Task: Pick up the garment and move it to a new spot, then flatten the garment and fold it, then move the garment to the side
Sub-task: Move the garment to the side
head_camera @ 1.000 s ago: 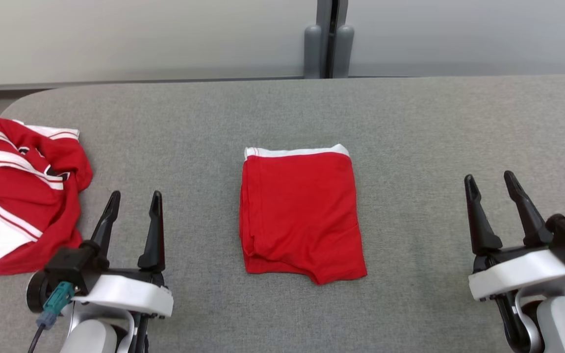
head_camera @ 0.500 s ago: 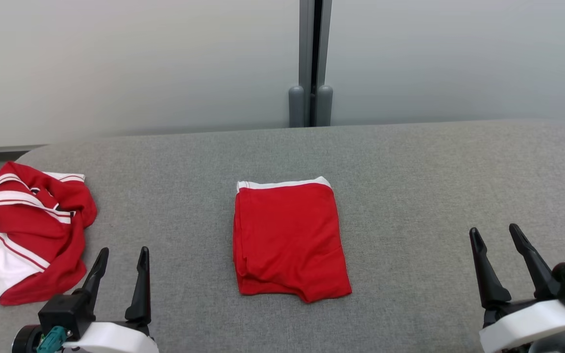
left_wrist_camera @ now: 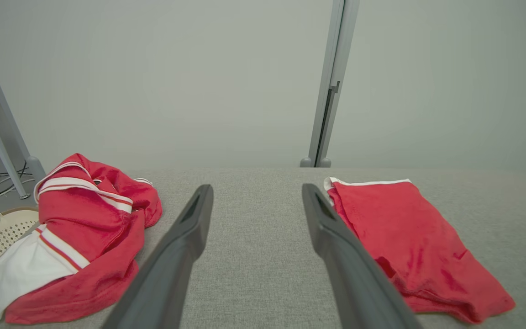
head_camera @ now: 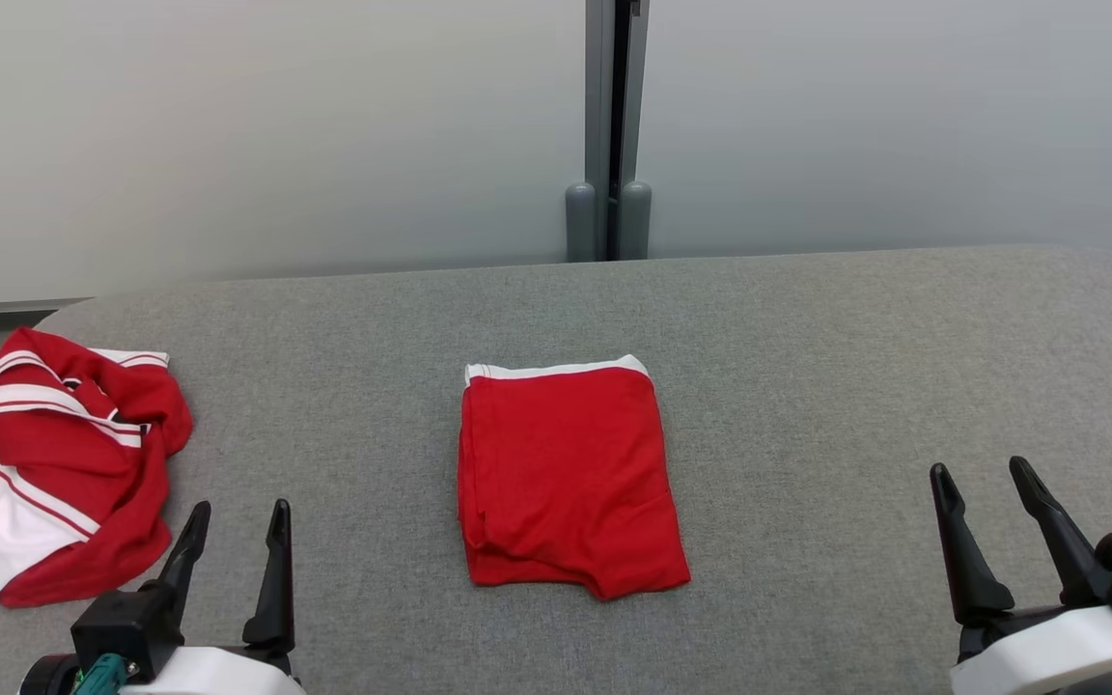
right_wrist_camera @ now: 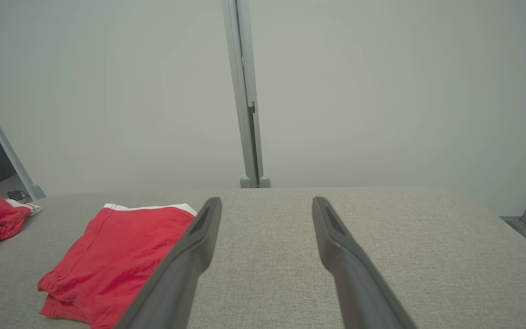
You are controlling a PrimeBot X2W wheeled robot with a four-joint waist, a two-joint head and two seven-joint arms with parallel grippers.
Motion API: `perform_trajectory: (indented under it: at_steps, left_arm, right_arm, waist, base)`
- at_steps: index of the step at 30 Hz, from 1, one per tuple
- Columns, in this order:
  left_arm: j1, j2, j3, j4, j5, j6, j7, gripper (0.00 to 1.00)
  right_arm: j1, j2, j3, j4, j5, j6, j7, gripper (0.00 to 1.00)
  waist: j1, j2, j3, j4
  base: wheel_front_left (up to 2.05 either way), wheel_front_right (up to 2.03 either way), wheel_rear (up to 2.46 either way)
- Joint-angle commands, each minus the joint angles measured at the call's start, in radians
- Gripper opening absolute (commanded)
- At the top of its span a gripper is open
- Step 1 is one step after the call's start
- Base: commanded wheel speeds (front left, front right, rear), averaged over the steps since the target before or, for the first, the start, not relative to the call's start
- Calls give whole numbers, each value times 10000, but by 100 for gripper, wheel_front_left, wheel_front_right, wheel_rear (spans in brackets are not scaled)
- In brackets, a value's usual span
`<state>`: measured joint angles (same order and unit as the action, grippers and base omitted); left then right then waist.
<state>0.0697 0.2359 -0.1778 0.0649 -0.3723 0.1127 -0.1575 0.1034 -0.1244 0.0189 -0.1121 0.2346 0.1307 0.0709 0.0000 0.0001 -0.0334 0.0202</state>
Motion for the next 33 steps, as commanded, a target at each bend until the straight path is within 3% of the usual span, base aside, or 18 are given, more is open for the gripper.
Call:
perform_trajectory:
  at_steps: [1,19,25,33]
  left_arm:
    - [30,50,15,-44,-81,53,14,100]
    - [-387,29,-177,-147,-128,74,23,100]
    - [-1277,-188,-458,-268,-23,-119,-141,100]
    - [-2264,-677,-710,318,-109,-410,-679,100]
  right_arm:
    - [100,-27,-14,-56,-102,-2,42,100]
    - [-221,93,123,338,-146,0,87,100]
    - [-1109,-121,483,1432,60,0,-67,100]
    - [-2800,-96,1271,4121,491,0,-572,100]
  waist:
    - [0,-1,4,4]
    - [0,-1,207,319]
    - [0,-1,1157,1202]
    - [0,-1,2180,2310]
  base:
    - [0,0,0]
    - [0,0,0]
    - [0,0,0]
    - [0,0,0]
